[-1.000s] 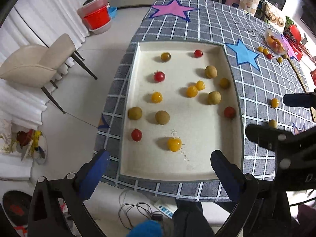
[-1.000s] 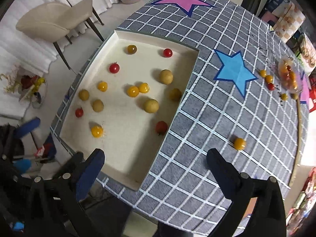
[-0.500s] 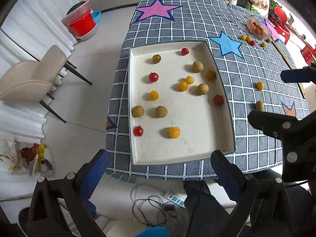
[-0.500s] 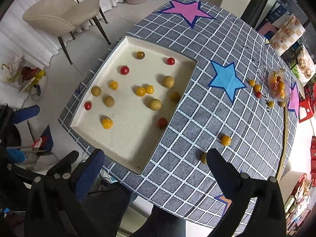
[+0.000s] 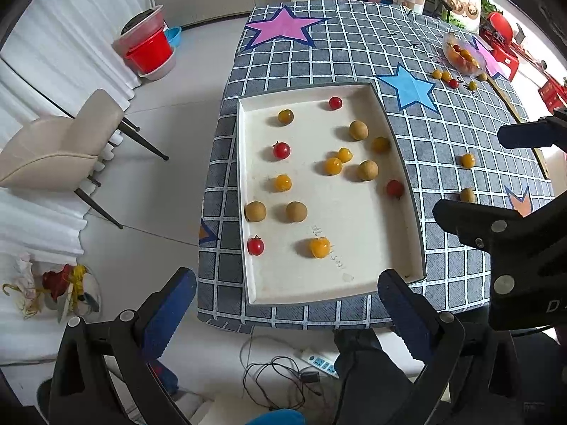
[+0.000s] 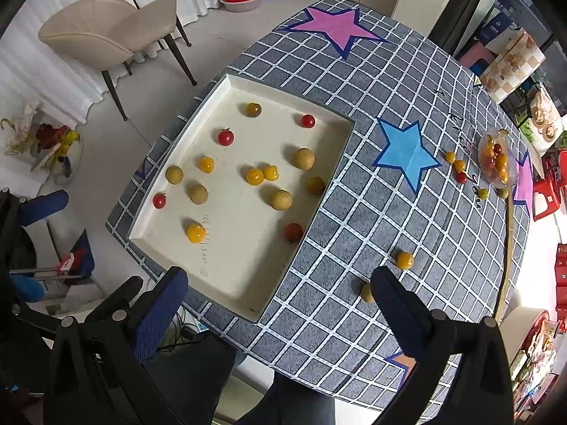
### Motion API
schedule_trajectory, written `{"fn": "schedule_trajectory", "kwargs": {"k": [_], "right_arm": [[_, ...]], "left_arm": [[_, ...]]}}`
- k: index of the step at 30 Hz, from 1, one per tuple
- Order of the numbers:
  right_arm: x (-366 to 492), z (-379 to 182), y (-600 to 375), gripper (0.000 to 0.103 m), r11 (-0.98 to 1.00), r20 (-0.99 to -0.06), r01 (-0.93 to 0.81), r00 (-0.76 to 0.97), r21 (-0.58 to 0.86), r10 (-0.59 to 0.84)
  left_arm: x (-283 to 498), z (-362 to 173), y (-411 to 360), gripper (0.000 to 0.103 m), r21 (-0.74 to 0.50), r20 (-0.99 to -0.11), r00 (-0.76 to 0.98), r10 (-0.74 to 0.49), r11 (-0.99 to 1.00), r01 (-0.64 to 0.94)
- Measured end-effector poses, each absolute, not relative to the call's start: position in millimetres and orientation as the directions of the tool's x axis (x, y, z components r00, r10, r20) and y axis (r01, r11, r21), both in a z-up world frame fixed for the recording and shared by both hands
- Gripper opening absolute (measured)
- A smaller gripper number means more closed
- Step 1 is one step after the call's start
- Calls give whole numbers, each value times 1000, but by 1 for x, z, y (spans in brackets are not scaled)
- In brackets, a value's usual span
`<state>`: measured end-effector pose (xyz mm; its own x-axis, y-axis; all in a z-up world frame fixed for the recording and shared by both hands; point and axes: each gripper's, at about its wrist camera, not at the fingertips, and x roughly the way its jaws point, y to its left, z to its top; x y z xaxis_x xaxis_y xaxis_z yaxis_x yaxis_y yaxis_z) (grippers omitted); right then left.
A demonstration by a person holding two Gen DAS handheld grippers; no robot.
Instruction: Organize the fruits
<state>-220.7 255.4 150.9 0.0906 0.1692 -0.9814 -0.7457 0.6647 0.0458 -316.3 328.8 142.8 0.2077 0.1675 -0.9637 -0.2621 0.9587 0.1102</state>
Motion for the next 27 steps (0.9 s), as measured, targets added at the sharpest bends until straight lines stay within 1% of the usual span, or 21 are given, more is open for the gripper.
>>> {"fn": "schedule_trajectory", "kwargs": {"k": [27], "right_arm": [[-218,151,255,103,672,-981,-739,89,51,173]], "left_arm": [[-307,143,325,103,114,-963,215,162,969,-221]]}}
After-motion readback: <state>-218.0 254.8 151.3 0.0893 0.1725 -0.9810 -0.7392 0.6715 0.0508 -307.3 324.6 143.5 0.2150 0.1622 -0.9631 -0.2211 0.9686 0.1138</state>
